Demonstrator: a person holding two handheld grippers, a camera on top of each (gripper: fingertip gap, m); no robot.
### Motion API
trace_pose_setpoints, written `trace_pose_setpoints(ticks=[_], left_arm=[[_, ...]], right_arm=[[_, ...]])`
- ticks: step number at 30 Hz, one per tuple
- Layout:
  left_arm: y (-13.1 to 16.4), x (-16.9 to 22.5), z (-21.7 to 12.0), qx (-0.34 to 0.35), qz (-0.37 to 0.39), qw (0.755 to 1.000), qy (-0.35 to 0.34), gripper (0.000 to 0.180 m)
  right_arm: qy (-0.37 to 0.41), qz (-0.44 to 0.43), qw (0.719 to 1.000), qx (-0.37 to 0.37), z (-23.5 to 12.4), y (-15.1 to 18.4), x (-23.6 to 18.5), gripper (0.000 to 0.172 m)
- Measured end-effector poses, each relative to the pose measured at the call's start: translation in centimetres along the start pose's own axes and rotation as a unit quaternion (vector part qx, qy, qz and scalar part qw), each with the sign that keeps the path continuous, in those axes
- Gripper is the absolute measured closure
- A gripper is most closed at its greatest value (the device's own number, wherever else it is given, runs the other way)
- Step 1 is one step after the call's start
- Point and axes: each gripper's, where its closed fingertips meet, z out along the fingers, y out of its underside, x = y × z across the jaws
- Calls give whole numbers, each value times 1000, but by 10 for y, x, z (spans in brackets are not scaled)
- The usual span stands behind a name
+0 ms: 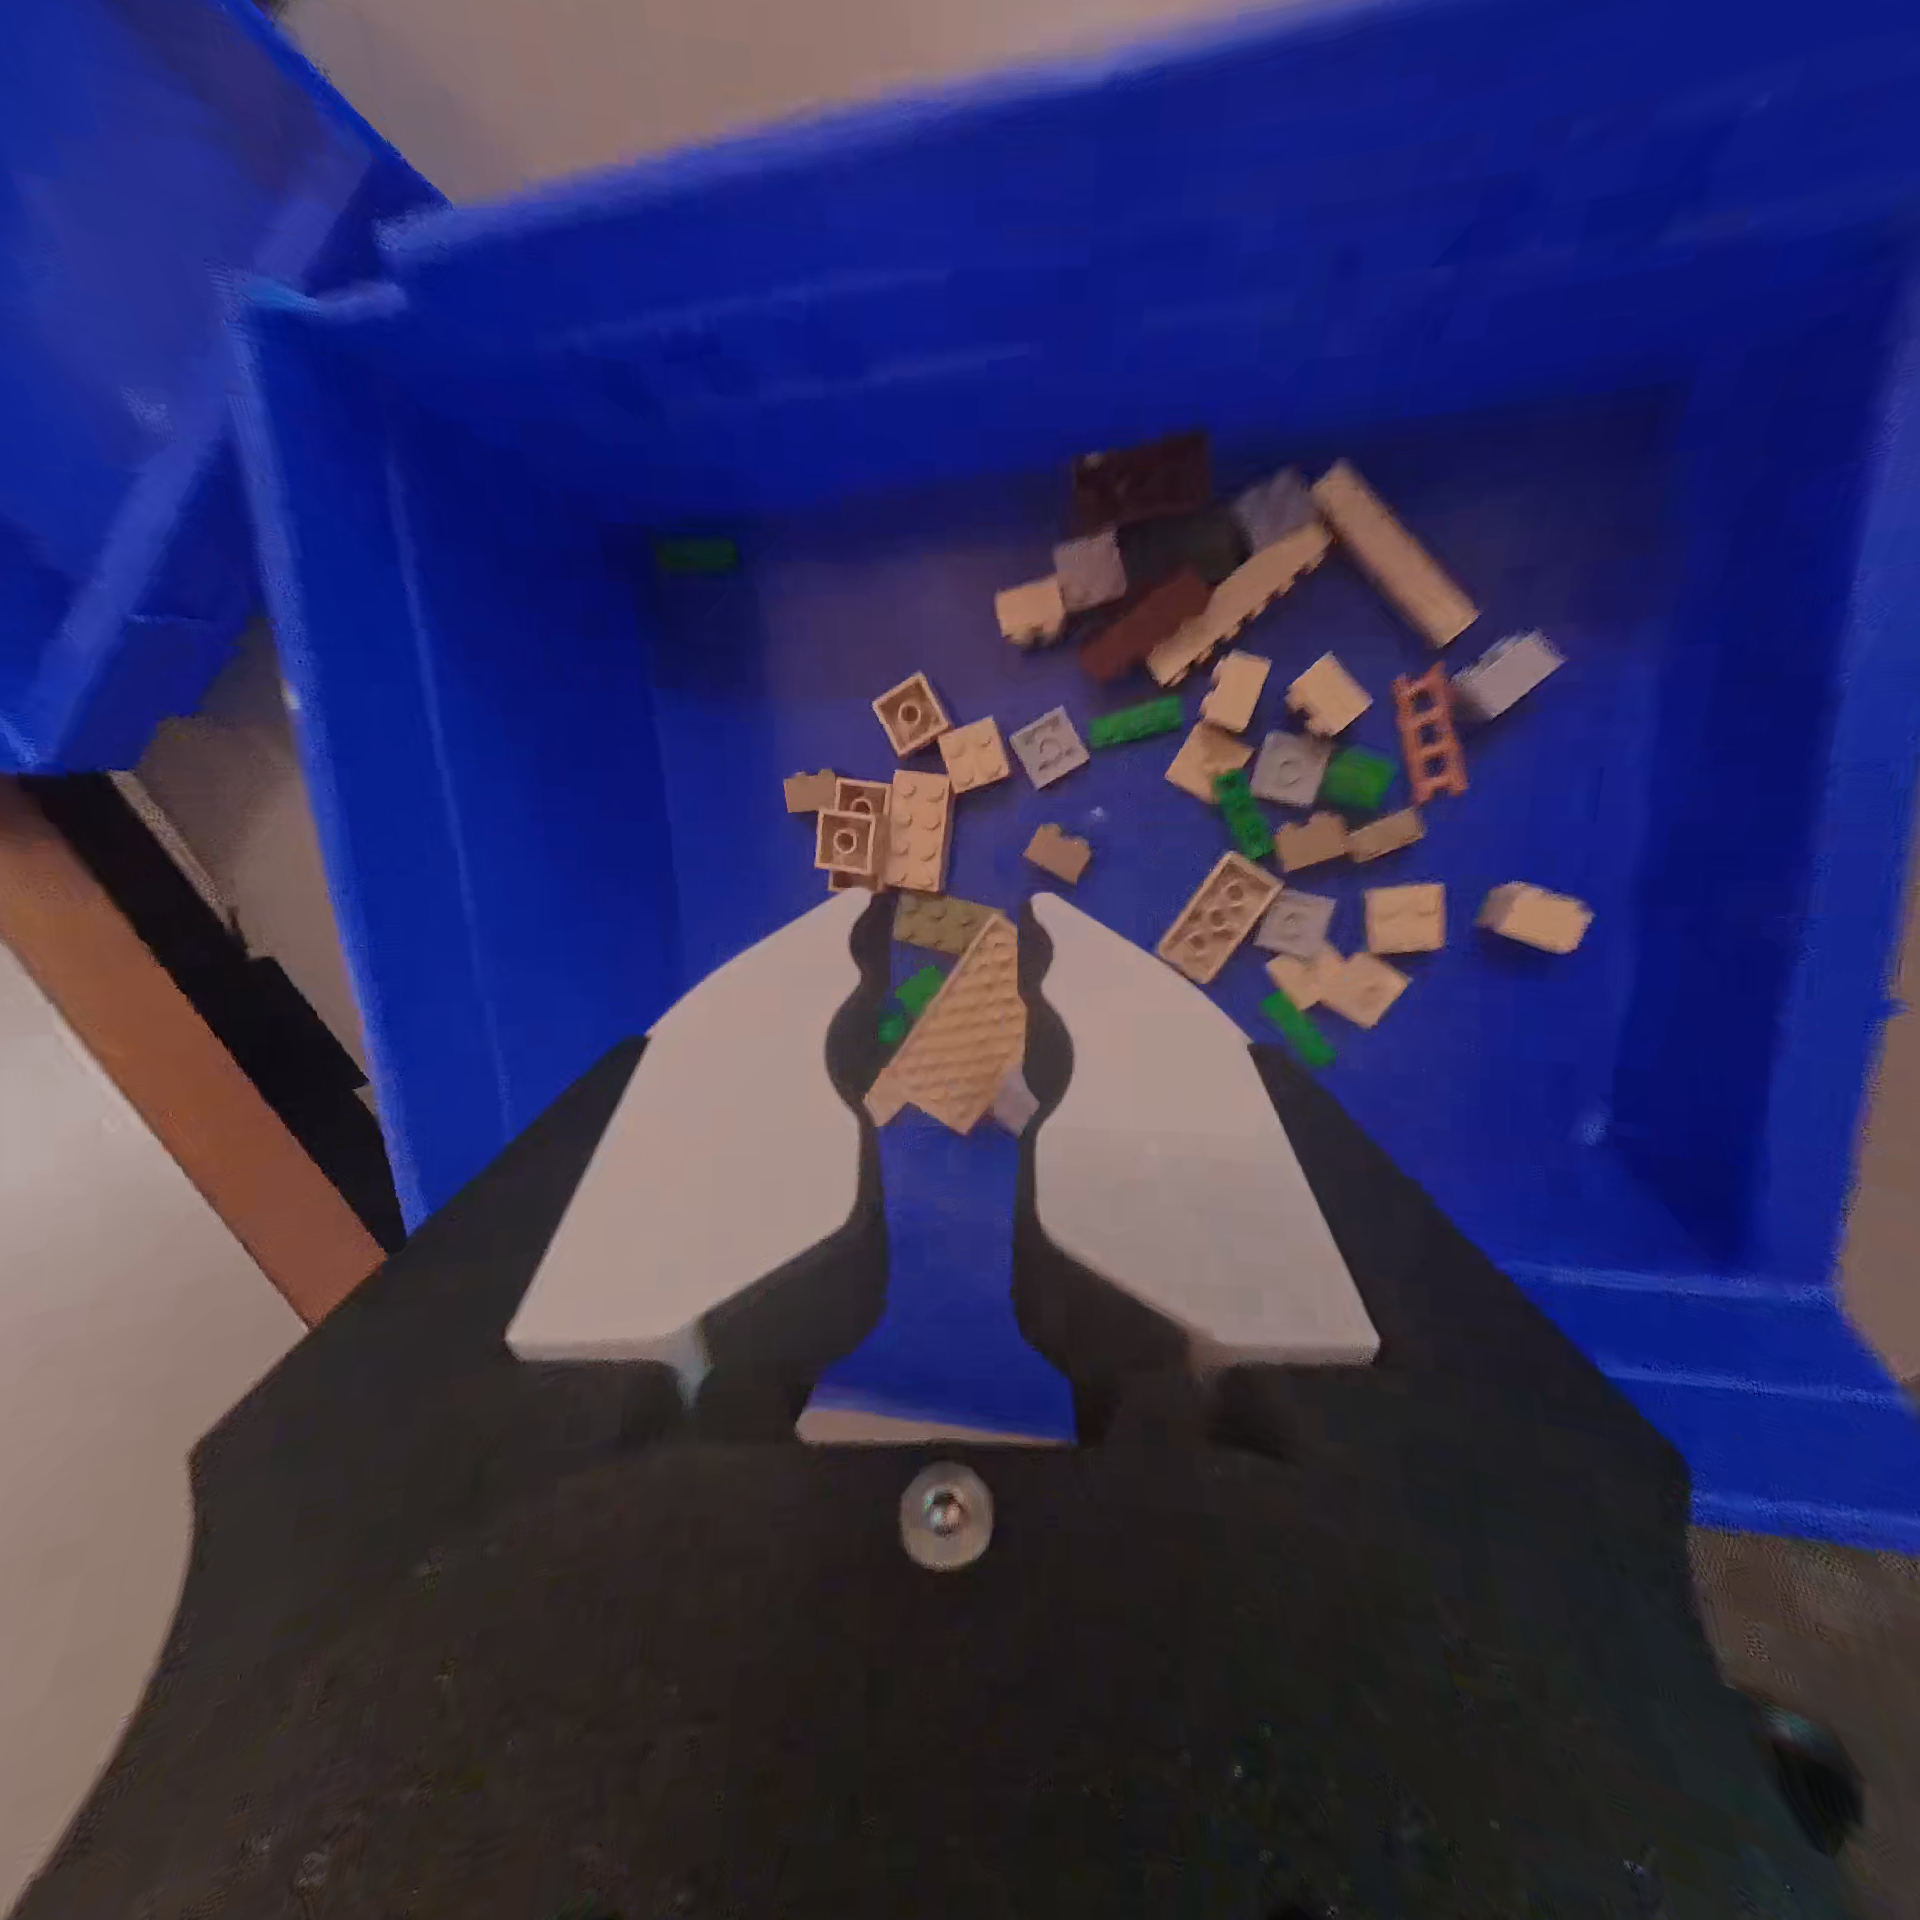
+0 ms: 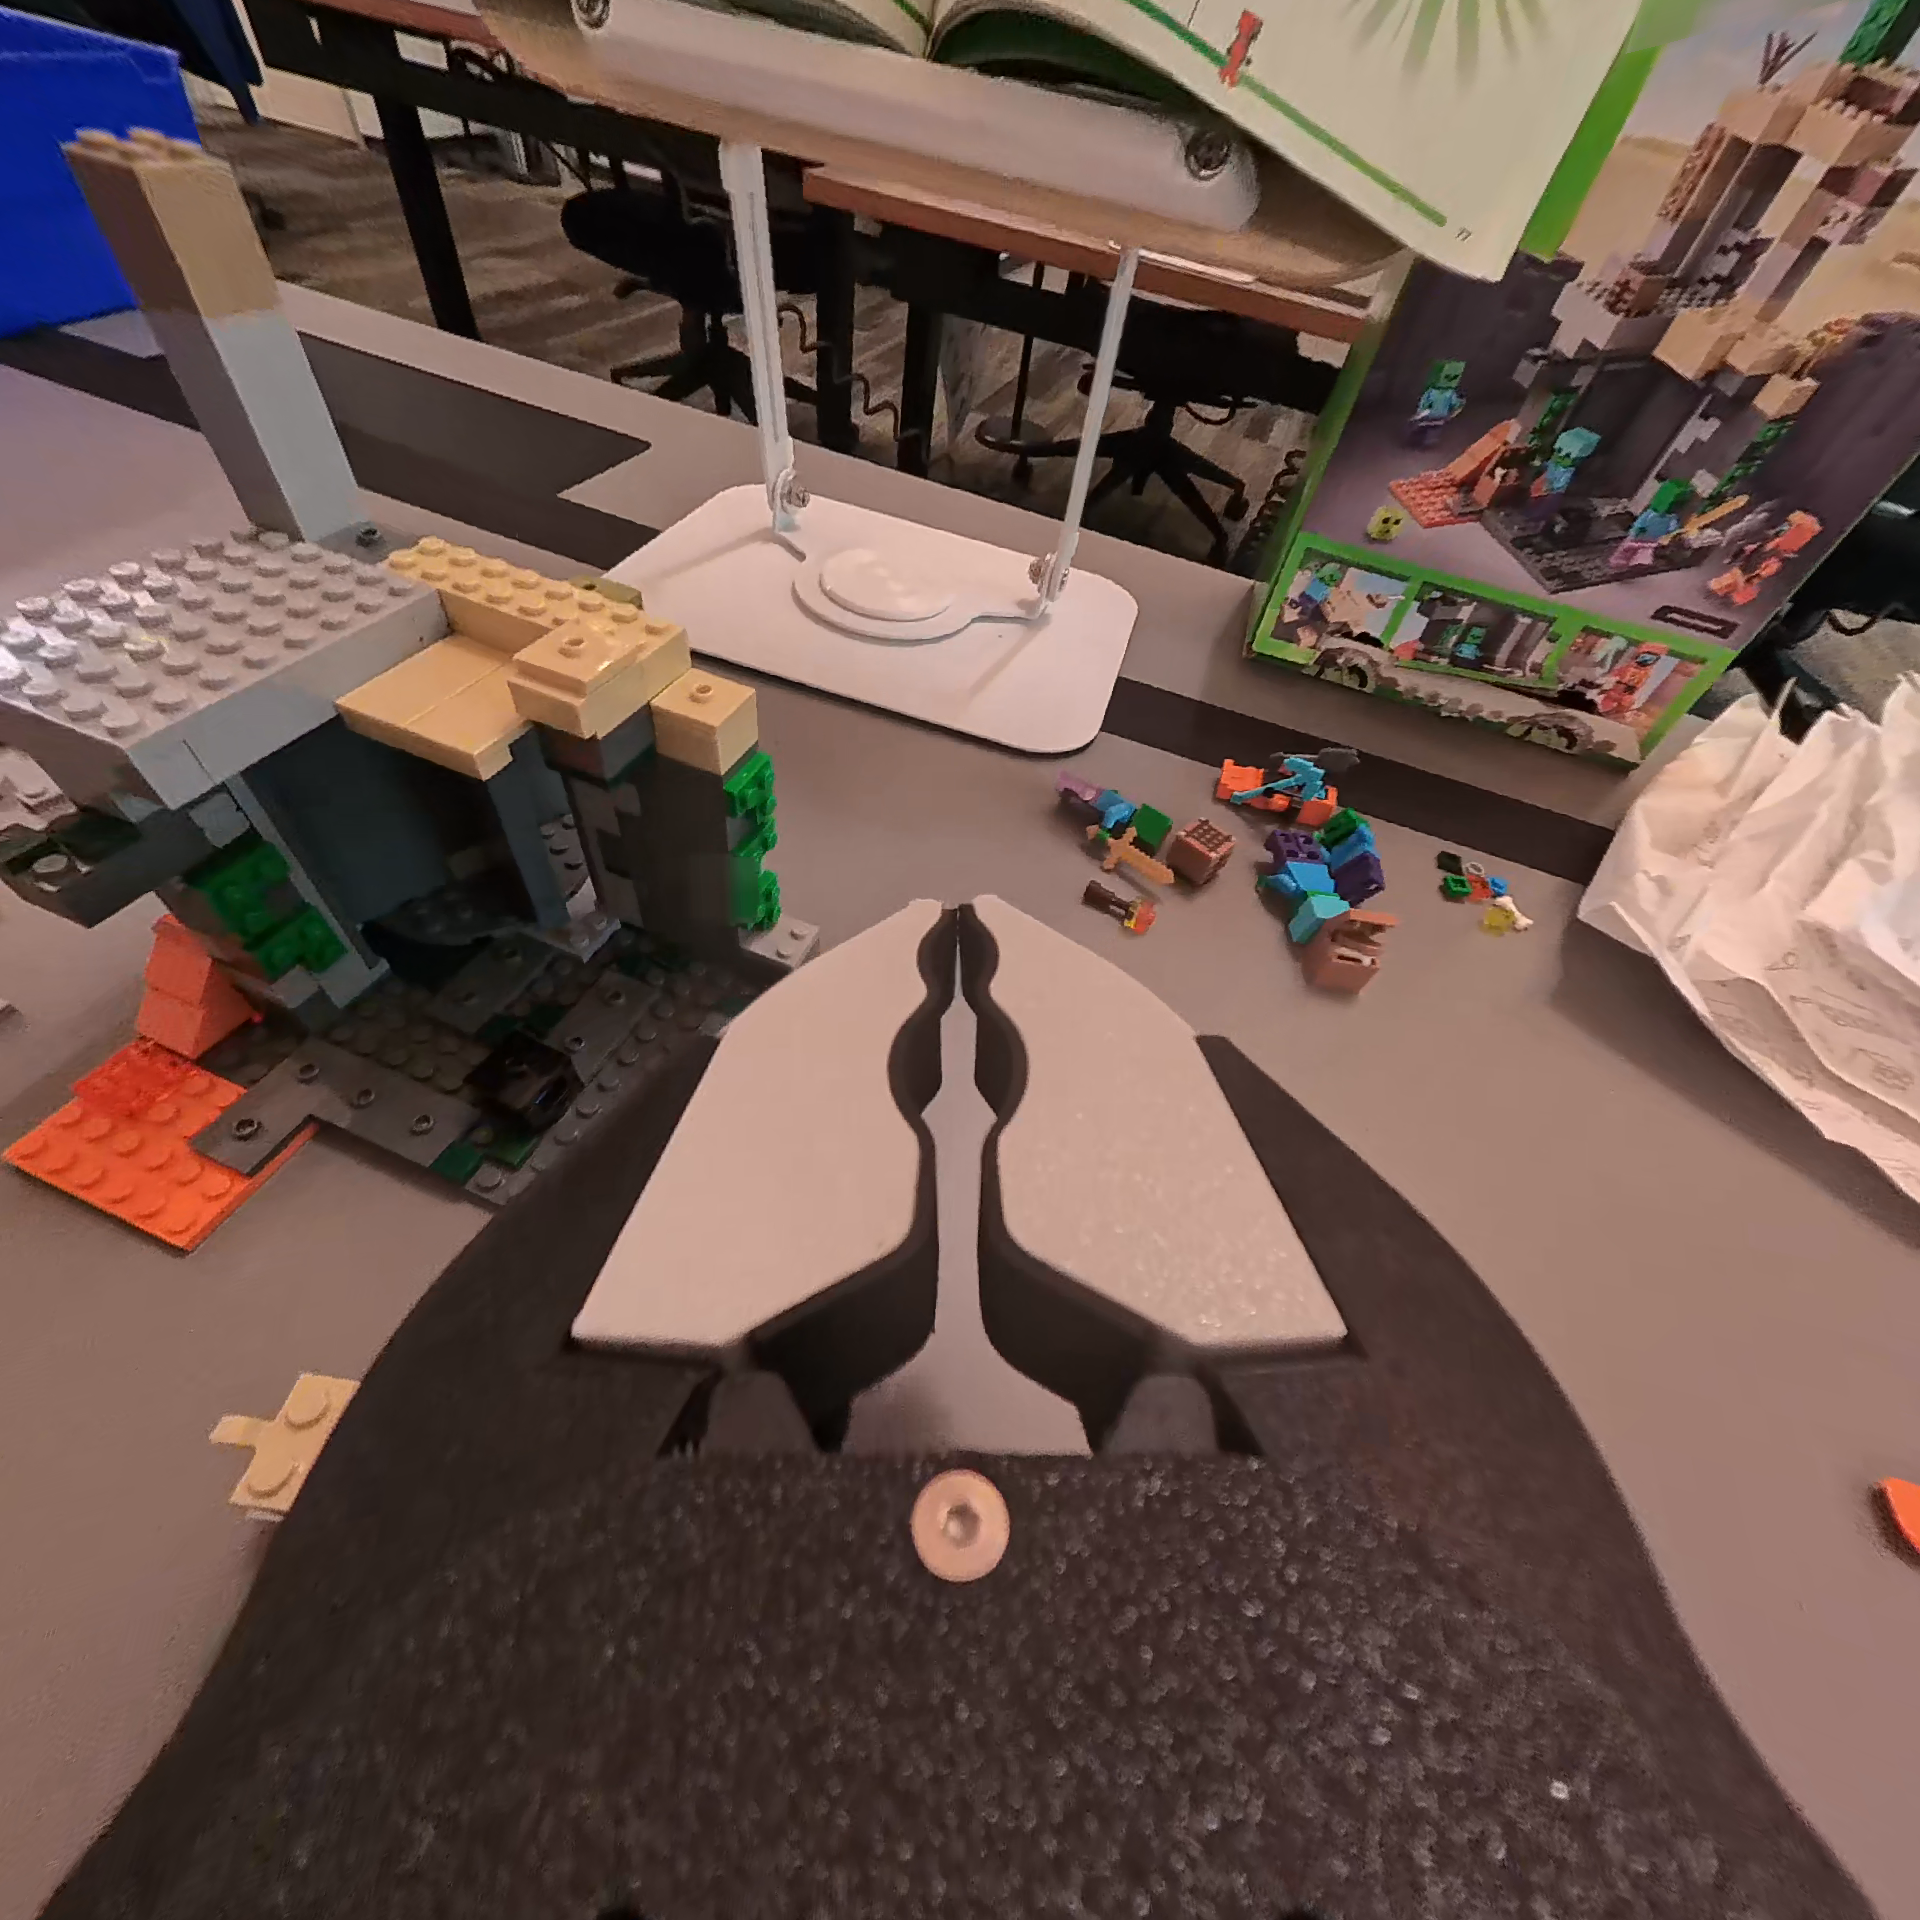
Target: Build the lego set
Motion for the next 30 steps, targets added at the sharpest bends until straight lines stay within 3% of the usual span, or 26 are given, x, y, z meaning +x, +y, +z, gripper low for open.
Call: trace_pose_setpoints(ticks=[5, 10, 15, 19, 22, 25, 28, 30], left_arm=[[19, -17, 46, -98, 49, 993, 34, 149], [25, -23, 64, -136, 69, 986, 63, 145], [29, -25, 76, -148, 81, 984, 59, 156], [19, -26, 74, -117, 66, 990, 45, 161], [-11, -15, 54, -35, 54, 997, 40, 162], [-68, 22, 17, 108, 33, 991, 72, 162], [-129, 81, -30, 259, 19, 956, 136, 163], [-164, 127, -62, 346, 8, 917, 197, 162]], right_arm=[[2, -6, 1000, -8, 2, 5, -1, 172], [6, -1, 1000, -16, 4, 10, 3, 172], [-1, 0, 1000, -20, 6, 12, 1, 172], [-7, -5, 1000, -17, 5, 10, -2, 172], [-10, -15, 1000, -4, 2, 3, -5, 172], [-34, -32, 999, 25, -5, -11, -18, 170], [-102, -54, 992, 57, -17, -27, -50, 165], [-154, -71, 982, 86, -29, -40, -77, 163]])
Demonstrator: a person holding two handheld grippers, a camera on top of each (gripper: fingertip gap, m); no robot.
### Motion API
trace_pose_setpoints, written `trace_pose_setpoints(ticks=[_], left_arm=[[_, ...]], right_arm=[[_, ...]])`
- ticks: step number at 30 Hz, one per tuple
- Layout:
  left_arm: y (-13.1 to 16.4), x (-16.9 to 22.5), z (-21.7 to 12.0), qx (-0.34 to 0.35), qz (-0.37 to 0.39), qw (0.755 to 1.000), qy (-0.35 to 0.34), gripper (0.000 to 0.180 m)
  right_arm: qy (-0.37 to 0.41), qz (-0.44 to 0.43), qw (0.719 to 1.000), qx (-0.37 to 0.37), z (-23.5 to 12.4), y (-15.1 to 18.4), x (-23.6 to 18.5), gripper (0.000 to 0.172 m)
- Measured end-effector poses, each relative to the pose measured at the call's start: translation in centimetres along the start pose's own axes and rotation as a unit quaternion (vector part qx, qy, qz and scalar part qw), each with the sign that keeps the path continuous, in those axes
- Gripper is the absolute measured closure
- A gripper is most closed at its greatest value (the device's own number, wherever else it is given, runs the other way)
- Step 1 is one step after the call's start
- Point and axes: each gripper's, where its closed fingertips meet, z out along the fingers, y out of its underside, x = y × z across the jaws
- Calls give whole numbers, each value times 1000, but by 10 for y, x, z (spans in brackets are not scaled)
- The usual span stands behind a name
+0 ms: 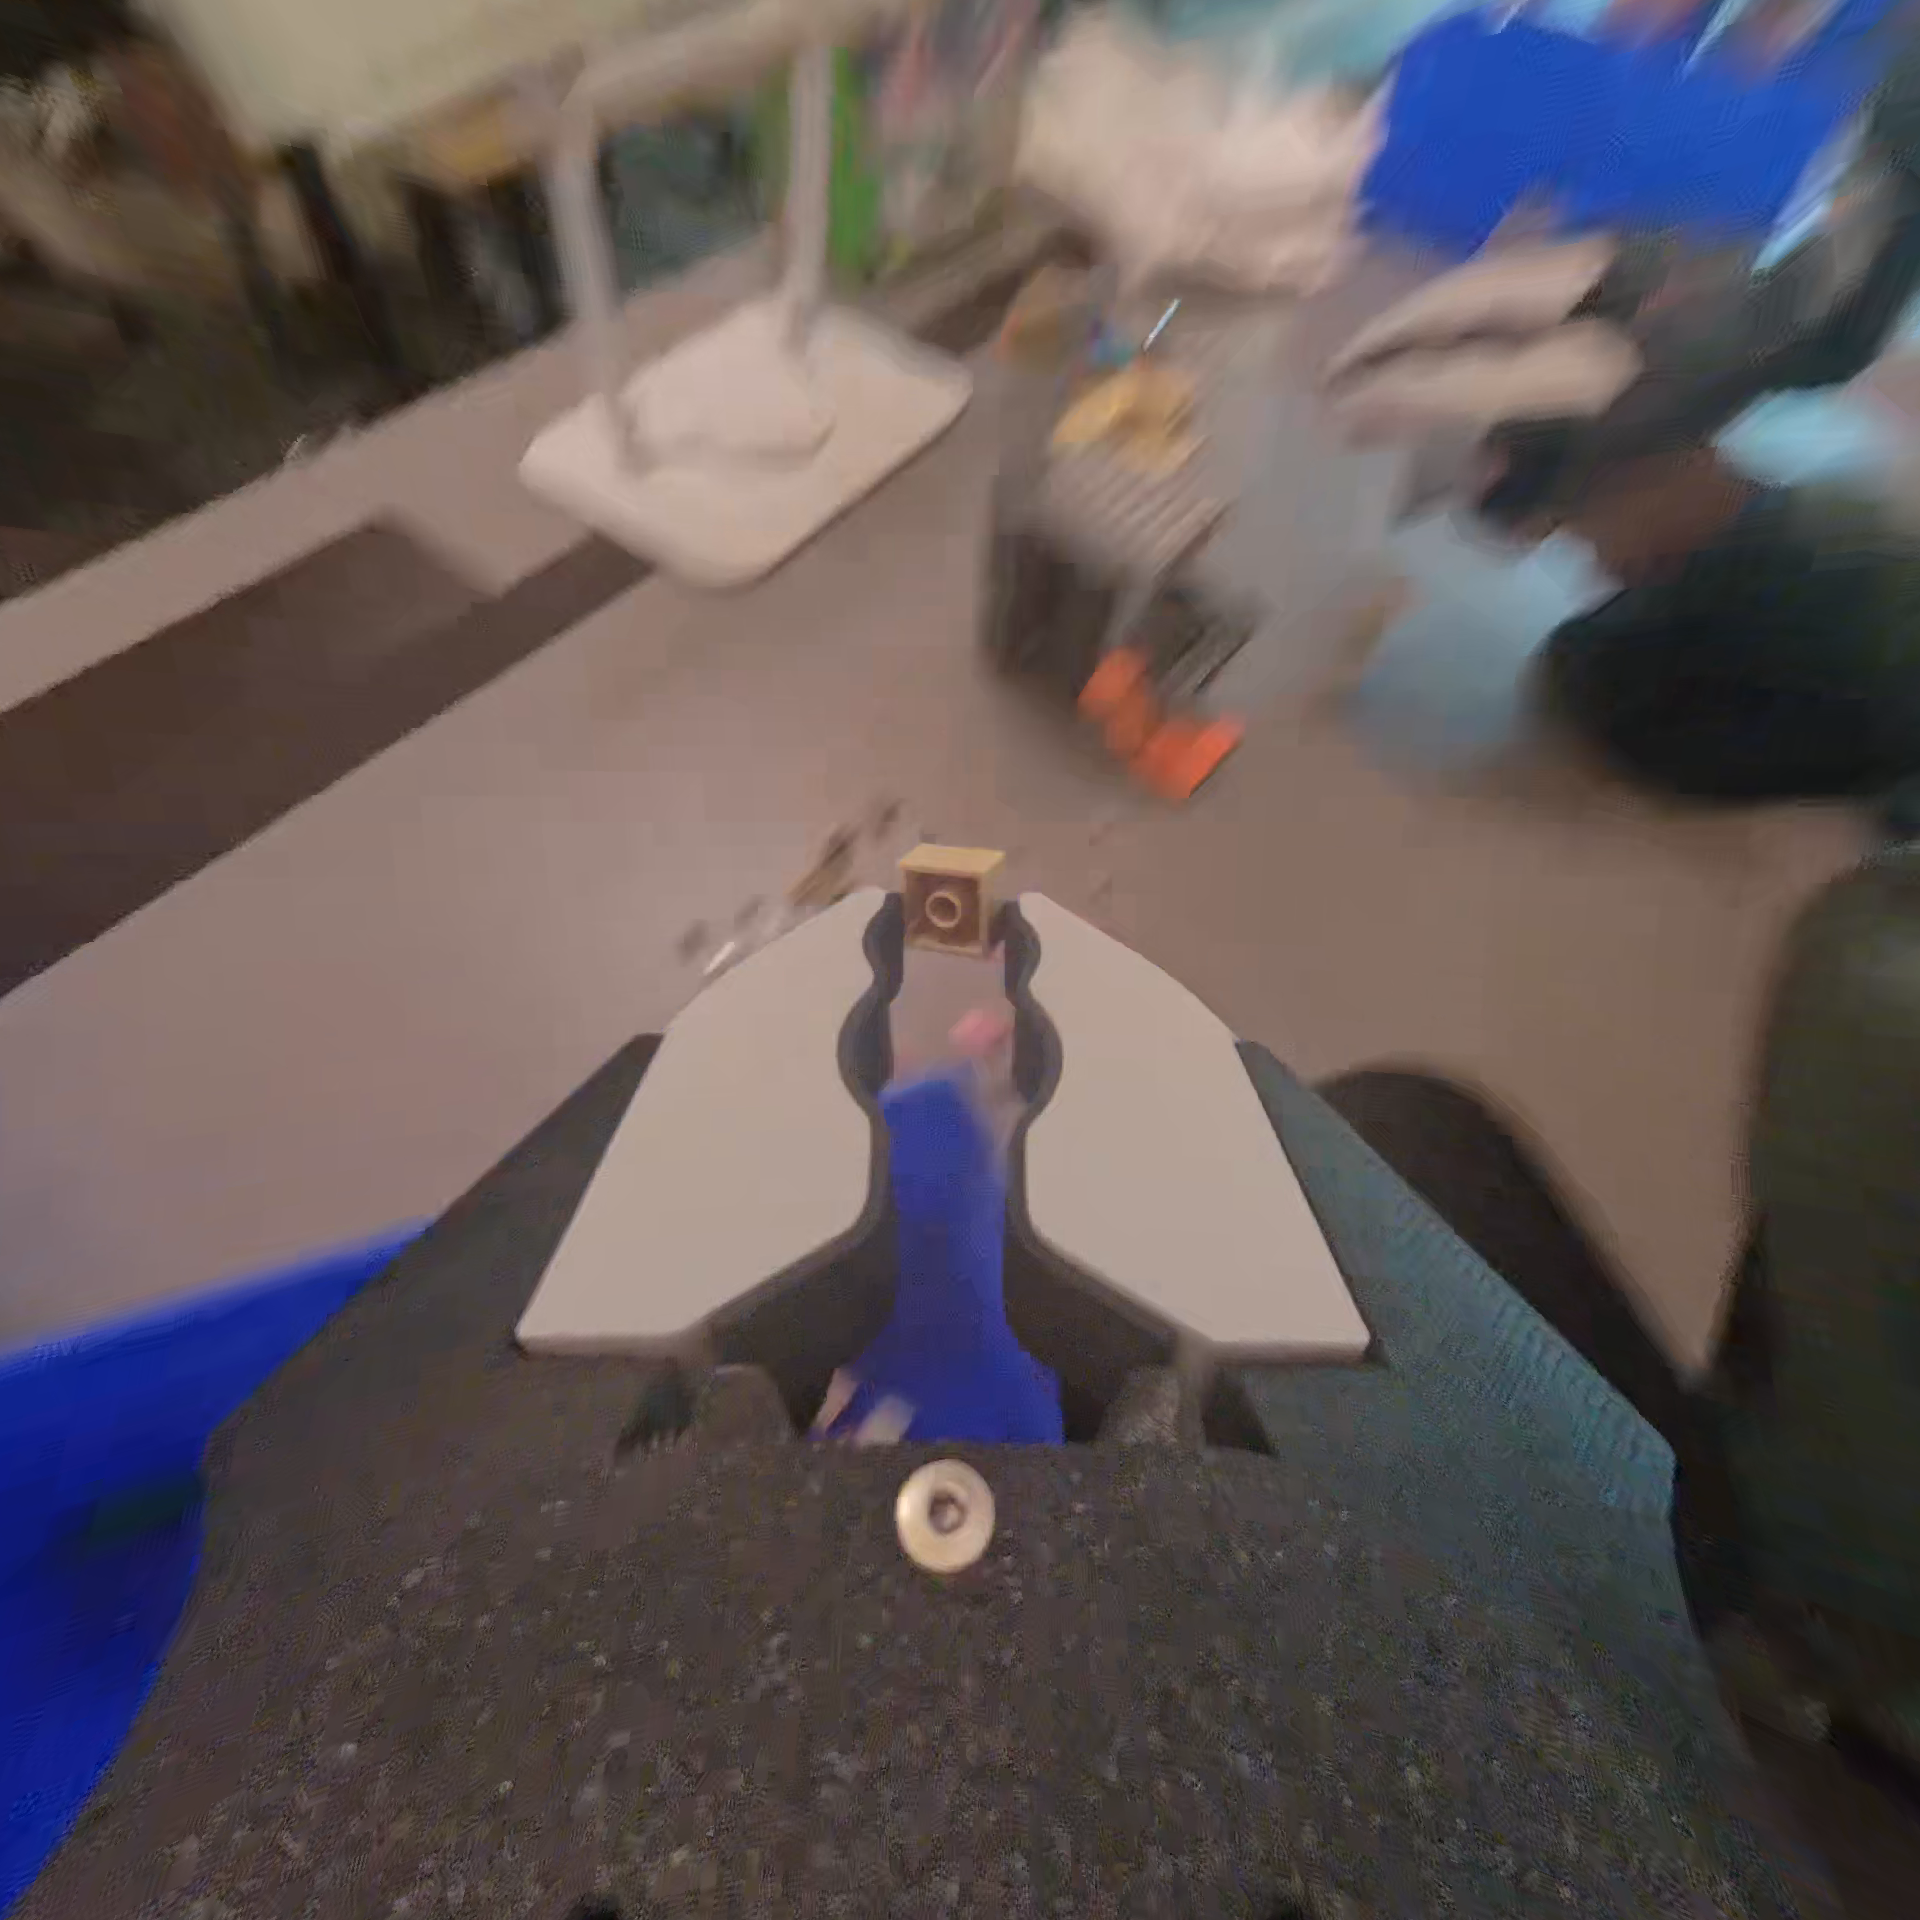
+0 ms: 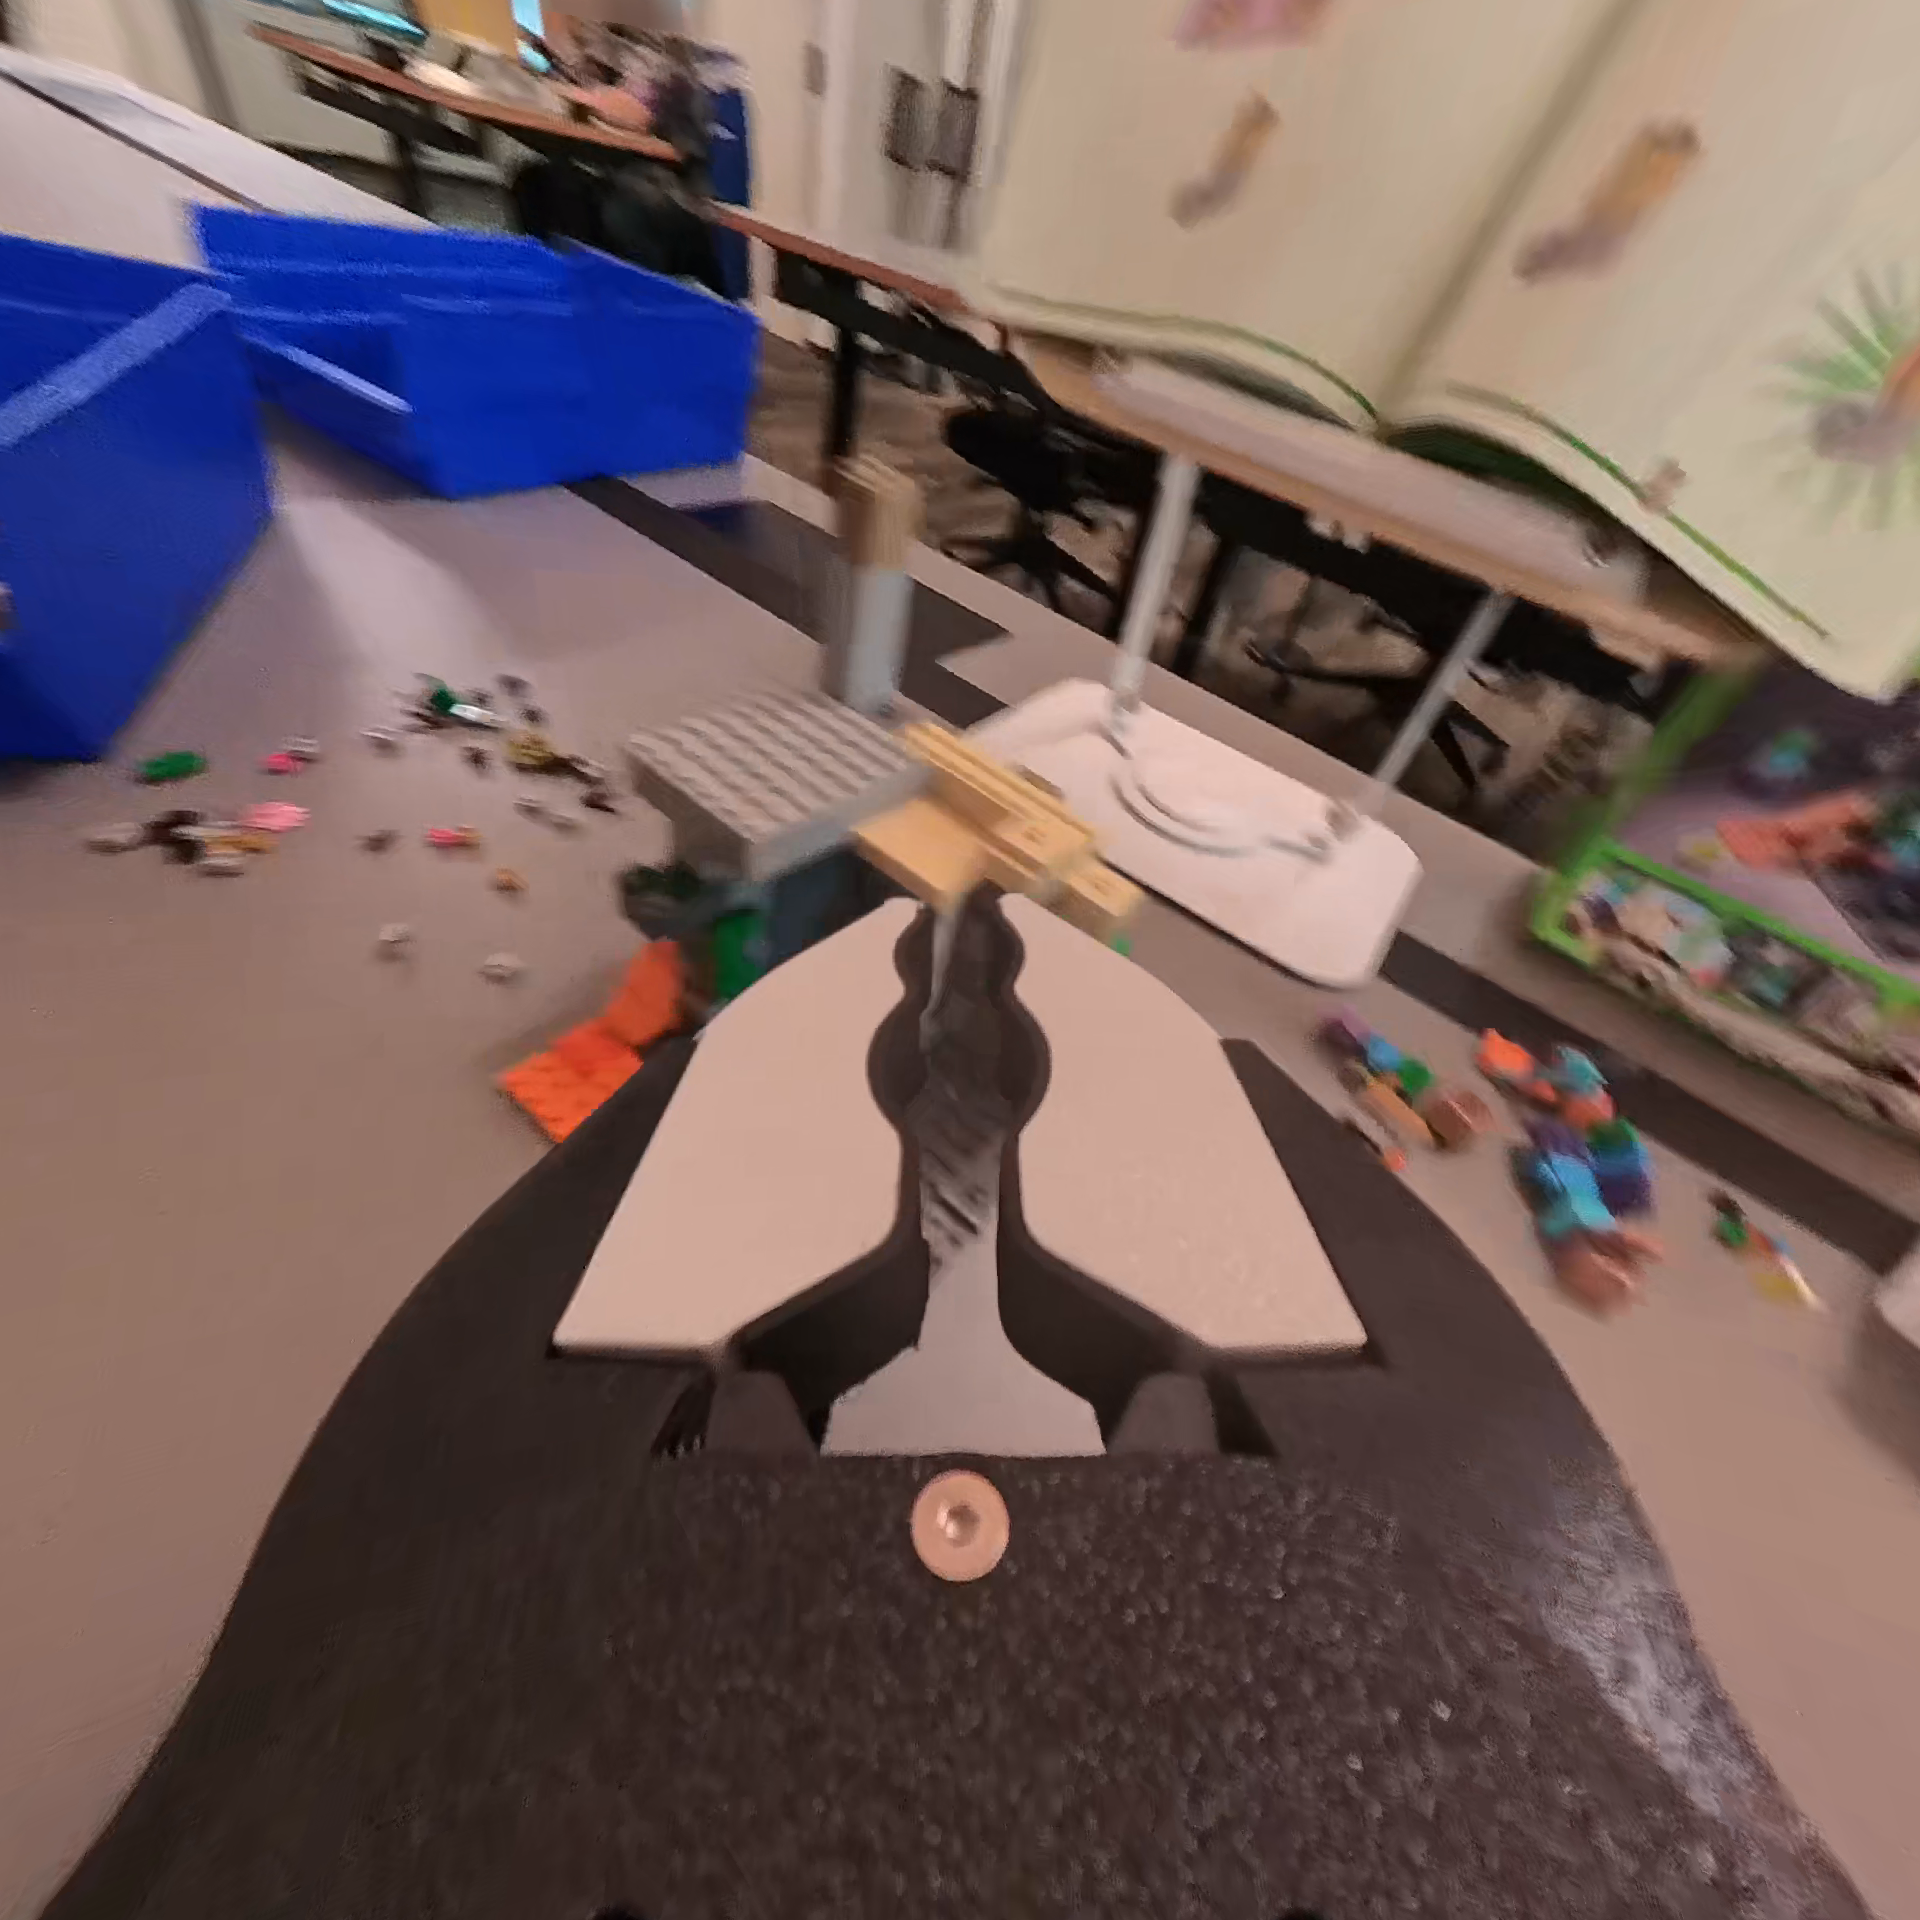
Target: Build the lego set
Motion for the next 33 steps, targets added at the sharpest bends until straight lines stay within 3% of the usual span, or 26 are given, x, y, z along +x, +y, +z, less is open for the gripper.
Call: trace_pose_setpoints(ticks=[2, 5, 9, 13, 16, 20, 22, 28, 33], left_arm=[[-36, 47, 14, 95, -24, 993, 65, 162], [-70, 107, 34, 207, -54, 964, 158, 162], [-84, 157, 62, 290, -57, 927, 230, 163], [-84, 188, 86, 320, -41, 910, 259, 163], [-82, 205, 98, 318, 12, 918, 237, 163], [-76, 220, 109, 307, 85, 928, 192, 163], [-73, 223, 113, 304, 105, 931, 173, 163], [-52, 223, 126, 255, 121, 947, 155, 160], [-24, 205, 144, 176, 135, 970, 103, 156]], right_arm=[[-45, -25, 998, 38, -4, -23, -28, 158], [-118, -43, 988, 88, -16, -56, -69, 154], [-282, 90, 950, 101, -41, -91, -115, 150], [-368, 215, 899, 98, -64, -112, -126, 140], [-405, 289, 866, 59, -71, -106, -128, 136], [-460, 398, 793, 35, -82, -98, -133, 141], [-472, 430, 769, 27, -85, -95, -134, 148], [-454, 402, 794, -41, -83, -71, -138, 149], [-368, 271, 874, -164, -75, -18, -104, 149]])
